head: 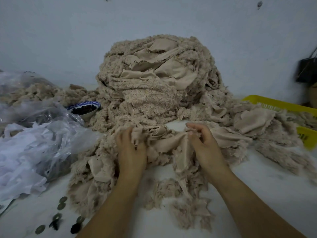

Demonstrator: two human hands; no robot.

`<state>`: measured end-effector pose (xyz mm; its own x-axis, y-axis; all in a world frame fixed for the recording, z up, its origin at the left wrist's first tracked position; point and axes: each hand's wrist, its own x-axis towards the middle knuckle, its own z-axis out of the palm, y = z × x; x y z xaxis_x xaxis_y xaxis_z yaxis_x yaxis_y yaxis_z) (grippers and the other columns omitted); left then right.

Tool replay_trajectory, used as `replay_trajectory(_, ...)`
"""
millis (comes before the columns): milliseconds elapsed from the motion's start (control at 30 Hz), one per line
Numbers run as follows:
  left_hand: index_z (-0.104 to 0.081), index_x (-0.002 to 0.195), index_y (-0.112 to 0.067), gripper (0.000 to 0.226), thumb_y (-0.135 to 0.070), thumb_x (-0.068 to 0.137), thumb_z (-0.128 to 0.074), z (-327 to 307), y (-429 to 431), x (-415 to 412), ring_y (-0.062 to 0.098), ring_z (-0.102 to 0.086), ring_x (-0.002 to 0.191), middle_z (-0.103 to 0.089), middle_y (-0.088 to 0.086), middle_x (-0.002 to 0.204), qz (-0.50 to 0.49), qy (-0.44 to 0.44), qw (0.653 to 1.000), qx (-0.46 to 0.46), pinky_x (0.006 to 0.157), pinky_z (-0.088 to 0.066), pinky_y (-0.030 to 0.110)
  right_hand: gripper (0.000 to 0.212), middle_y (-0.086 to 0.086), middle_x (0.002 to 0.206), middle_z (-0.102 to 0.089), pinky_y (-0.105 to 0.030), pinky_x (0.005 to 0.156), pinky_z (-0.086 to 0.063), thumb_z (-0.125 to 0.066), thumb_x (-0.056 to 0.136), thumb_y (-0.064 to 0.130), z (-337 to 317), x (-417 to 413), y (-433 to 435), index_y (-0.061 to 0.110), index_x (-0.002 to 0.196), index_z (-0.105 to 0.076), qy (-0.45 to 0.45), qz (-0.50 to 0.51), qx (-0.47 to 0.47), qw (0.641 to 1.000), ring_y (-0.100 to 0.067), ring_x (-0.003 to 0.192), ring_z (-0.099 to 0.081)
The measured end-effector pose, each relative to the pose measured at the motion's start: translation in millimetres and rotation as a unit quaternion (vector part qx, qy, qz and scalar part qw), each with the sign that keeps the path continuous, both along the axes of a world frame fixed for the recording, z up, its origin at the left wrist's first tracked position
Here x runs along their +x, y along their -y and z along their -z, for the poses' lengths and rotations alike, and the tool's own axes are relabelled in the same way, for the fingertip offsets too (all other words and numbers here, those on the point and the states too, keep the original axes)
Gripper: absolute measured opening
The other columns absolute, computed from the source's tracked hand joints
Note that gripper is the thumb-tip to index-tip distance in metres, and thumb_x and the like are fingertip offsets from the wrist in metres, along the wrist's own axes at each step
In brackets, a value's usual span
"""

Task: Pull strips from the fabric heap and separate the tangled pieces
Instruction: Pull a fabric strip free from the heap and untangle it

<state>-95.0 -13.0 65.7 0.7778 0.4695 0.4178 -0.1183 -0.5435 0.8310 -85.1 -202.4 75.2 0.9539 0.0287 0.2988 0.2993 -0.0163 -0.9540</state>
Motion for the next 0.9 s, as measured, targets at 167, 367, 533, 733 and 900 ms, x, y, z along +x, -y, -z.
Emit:
replay_trajectory(167, -0.052, 0.138, -0.029, 0.045, -0.032, 0.093, -0.053, 3.4, 29.1, -8.4, 0.003, -0.028, 0.132, -0.045, -0.018, 0.136, 0.199, 0.030, 0.948, 0.245, 0.112, -0.023, 0.024, 0.030, 0.010, 0.099, -0.068, -0.035, 0.078, -0.059, -0.051, 0.103, 0.026, -1.2, -5.3, -9.7, 0.052, 0.101, -0.064, -0.010, -0.057, 0.002, 0.998, -0.023, 0.092, -0.066)
replay_trajectory(367, -0.063, 0.101, -0.013, 0.013, -0.013, 0.099, -0.050, 15.9, 14.2, 5.4, 0.020, -0.056, 0.086, -0.066, 0.007, 0.103, 0.147, -0.131, 0.968, 0.153, 0.069, -0.038, 0.030, 0.045, 0.013, 0.077, -0.064, -0.031, 0.068, -0.047, -0.047, 0.102, 0.012, -5.0, -0.5, -4.9, 0.038, 0.071, -0.066, -0.035, 0.001, 0.093, 0.995, -0.011, 0.072, -0.056)
replay_trajectory(533, -0.048, 0.146, -0.017, 0.042, -0.019, 0.104, -0.044, 12.9, -3.5, 8.4, 0.024, -0.039, 0.137, -0.044, 0.003, 0.152, 0.074, -0.168, 0.977, 0.112, 0.114, -0.034, 0.037, 0.038, -0.004, 0.094, -0.064, -0.040, 0.070, -0.047, -0.048, 0.102, 0.014, -9.8, 8.6, 13.2, 0.036, 0.076, -0.065, -0.052, 0.121, 0.187, 0.974, -0.021, 0.079, -0.057)
replay_trajectory(733, -0.072, 0.118, -0.017, 0.038, -0.036, 0.099, -0.045, -3.0, 17.3, -6.9, 0.009, -0.035, 0.108, -0.064, -0.001, 0.125, 0.056, 0.037, 0.970, 0.233, 0.095, -0.026, 0.024, 0.021, 0.001, 0.098, -0.067, -0.031, 0.068, -0.057, -0.050, 0.103, 0.018, -10.3, 6.2, 6.4, 0.032, 0.094, -0.063, -0.054, 0.063, 0.164, 0.983, -0.013, 0.079, -0.067)
replay_trajectory(900, -0.059, 0.136, -0.028, 0.044, -0.050, 0.098, -0.052, -6.1, 35.4, -15.9, -0.010, -0.050, 0.120, -0.055, -0.024, 0.130, 0.271, 0.041, 0.961, 0.045, 0.096, -0.042, 0.011, 0.029, 0.021, 0.095, -0.066, -0.014, 0.071, -0.053, -0.053, 0.102, 0.024, -5.1, -4.6, -5.2, 0.051, 0.103, -0.065, 0.002, -0.037, 0.031, 0.999, 0.003, 0.091, -0.066)
